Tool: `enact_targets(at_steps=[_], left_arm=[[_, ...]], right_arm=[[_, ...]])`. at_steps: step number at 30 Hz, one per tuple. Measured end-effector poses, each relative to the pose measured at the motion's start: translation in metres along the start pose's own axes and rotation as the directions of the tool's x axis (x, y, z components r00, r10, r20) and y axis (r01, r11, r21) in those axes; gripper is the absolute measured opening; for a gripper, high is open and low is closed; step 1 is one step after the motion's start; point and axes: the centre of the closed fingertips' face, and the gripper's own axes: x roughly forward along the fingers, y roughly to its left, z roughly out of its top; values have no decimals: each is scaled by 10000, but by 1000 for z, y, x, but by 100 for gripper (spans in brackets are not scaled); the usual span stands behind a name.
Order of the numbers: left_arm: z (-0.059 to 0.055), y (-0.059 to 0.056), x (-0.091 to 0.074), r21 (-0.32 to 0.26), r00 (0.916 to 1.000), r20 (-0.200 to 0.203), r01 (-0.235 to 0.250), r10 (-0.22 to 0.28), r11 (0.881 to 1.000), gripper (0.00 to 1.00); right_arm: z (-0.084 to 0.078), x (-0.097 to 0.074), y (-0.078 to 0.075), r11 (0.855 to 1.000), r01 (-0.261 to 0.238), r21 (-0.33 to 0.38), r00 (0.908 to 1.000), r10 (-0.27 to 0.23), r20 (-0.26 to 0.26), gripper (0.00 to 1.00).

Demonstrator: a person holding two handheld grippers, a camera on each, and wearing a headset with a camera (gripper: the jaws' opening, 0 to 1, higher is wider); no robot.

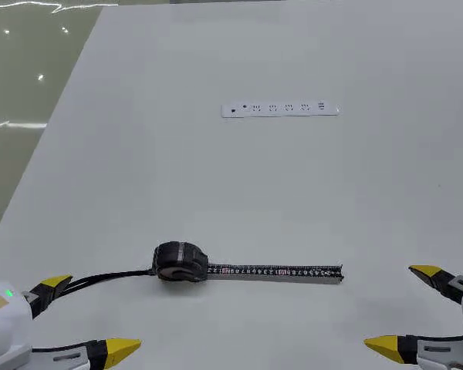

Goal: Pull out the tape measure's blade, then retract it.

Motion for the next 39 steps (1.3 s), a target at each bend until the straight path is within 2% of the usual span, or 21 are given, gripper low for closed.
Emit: enact_targets(at_steps=[13, 20, 26, 36, 39], left_arm=[[9, -1, 7, -317, 10000, 26, -76, 77, 9995, 95], [15, -6, 15, -485, 10000, 90, -15, 20, 9988, 95], [28, -15, 21, -437, 9992, 376, 134, -117, 9990, 94], [48, -21, 35, -230, 9980, 558, 324, -311, 9992, 94], [50, -25, 40, -176, 9976, 559, 428, -417, 9989, 94]], right_arm=[[5, 3, 0, 9999, -108, 58, 9997, 107, 207, 84], [8, 6, -2, 9999, -106, 104, 9996, 103, 271, 82], [9, 7, -3, 9994, -200, 289, 9994, 191, 302, 82], [13, 10, -3, 9996, -223, 195, 9991, 216, 366, 83], [14, 11, -3, 9995, -244, 178, 9990, 237, 389, 84]])
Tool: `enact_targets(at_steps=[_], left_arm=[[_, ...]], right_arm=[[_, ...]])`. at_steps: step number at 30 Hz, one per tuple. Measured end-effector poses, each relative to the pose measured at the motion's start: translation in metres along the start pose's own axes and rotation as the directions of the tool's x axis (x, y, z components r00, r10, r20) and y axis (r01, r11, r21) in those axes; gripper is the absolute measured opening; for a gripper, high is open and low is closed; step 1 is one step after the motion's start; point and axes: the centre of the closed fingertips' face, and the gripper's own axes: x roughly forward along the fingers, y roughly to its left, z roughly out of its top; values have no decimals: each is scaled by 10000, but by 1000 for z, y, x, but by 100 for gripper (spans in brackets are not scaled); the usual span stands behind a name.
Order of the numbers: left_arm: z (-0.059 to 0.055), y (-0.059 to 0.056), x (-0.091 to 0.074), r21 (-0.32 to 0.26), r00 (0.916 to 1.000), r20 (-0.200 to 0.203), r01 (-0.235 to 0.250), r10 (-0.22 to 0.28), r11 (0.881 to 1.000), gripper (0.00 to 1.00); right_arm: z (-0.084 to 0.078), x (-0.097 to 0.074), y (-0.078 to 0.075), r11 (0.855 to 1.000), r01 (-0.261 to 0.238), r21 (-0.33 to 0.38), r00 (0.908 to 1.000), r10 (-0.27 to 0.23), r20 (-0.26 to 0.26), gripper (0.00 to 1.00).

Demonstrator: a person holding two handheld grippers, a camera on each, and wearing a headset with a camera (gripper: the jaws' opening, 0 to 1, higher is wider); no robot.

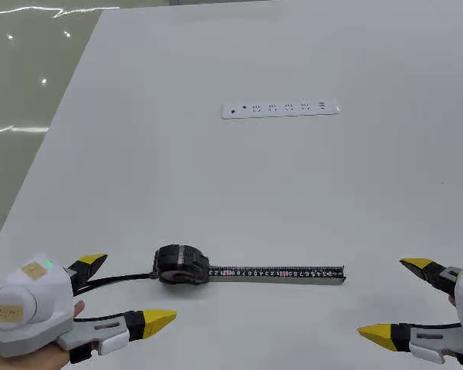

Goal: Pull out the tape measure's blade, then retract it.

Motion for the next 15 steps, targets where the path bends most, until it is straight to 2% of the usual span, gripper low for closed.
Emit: enact_targets(at_steps=[6, 15], left_arm=[[4, -5, 8, 26, 9999, 58, 138, -138, 9999, 94], [6, -4, 18, 18, 9998, -14, 206, -206, 9998, 94]], right_arm=[[0, 1, -2, 10000, 9, -13, 10000, -9, -6, 84], [-1, 6, -5, 10000, -27, -29, 10000, 27, 11, 85]])
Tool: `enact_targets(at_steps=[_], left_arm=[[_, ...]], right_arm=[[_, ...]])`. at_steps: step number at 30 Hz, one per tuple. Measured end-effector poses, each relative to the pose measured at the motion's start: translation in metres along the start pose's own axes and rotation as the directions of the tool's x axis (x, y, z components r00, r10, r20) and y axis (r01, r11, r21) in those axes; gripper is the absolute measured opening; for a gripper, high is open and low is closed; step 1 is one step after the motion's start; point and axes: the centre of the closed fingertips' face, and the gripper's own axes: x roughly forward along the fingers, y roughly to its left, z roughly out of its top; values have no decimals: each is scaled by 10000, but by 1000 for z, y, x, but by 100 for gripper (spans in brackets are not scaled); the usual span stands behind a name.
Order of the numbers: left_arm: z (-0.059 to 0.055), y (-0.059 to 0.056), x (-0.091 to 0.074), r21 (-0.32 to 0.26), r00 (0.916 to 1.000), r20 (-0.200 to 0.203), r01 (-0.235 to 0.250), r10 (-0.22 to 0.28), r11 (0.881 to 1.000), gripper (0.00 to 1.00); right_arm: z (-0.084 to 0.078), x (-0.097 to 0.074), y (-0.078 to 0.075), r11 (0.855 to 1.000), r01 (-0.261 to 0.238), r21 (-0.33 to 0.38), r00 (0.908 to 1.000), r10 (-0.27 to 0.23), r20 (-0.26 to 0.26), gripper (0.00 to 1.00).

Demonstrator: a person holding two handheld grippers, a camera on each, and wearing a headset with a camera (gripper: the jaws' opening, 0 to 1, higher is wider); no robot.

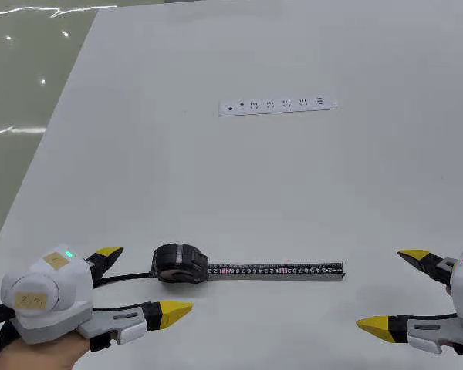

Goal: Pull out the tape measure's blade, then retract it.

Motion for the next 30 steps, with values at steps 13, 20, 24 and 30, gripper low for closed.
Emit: enact_targets(at_steps=[13, 20, 24, 30], left_arm=[[-3, 2, 18, -364, 9993, -146, -336, 330, 9988, 94], [-9, 9, 24, -1054, 9975, -169, -695, 681, 9920, 92], [-8, 12, 27, -1345, 9955, -153, -945, 933, 9864, 89], [-5, 14, 31, -1818, 9909, -83, -1336, 1344, 9742, 89]], right_arm=[[2, 9, -1, 9999, -155, -44, 9999, 155, -10, 84], [2, 14, -3, 9998, -194, -70, 9998, 194, 32, 83], [2, 16, -5, 9998, -199, -53, 9998, 199, 76, 83], [4, 20, -7, 9996, -255, -80, 9995, 256, 175, 82]])
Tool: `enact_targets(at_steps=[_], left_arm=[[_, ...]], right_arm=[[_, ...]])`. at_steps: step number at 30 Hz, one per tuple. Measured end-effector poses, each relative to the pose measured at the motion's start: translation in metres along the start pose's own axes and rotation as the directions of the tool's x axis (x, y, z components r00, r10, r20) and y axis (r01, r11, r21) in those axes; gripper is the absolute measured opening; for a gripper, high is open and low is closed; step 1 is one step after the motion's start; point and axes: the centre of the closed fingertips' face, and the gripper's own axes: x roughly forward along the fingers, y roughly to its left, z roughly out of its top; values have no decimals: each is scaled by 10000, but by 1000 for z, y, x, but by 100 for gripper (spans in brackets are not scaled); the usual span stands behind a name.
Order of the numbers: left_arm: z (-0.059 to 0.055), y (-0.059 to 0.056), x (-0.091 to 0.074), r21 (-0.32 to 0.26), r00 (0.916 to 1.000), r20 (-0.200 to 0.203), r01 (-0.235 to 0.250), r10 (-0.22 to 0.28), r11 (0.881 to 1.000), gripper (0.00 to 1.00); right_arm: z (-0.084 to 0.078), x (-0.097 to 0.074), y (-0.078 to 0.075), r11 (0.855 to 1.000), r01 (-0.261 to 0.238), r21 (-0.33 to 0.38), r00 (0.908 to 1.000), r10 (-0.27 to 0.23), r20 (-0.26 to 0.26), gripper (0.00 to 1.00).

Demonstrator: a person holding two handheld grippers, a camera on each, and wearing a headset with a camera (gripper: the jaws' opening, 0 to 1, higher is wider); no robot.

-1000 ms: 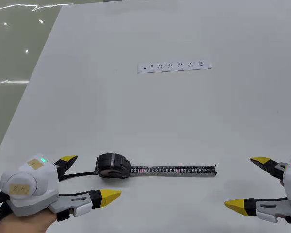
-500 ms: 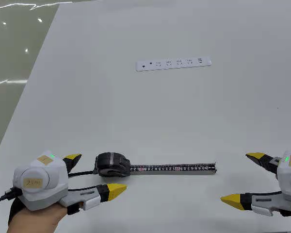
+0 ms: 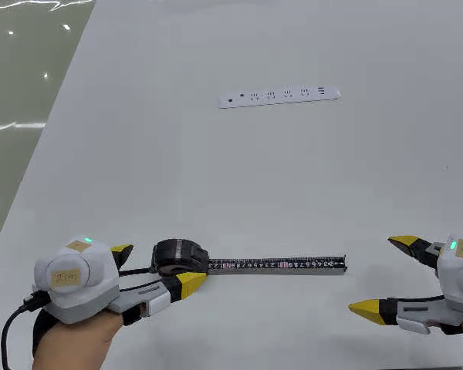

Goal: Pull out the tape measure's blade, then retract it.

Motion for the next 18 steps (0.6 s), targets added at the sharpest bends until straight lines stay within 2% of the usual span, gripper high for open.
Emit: enact_targets(at_steps=[7, 12, 18], left_arm=[[-3, -4, 7, -242, 9994, -112, -334, 332, 9991, 87], [-7, -4, 11, -641, 9983, -106, -585, 579, 9962, 86], [-12, -5, 19, -851, 9979, -225, -632, 614, 9944, 84]], right_arm=[[2, 6, -1, 9999, -143, -86, 9999, 144, 60, 82], [2, 10, -2, 9995, -270, -139, 9996, 271, 68, 81], [2, 12, -3, 9994, -310, -133, 9995, 311, 83, 81]])
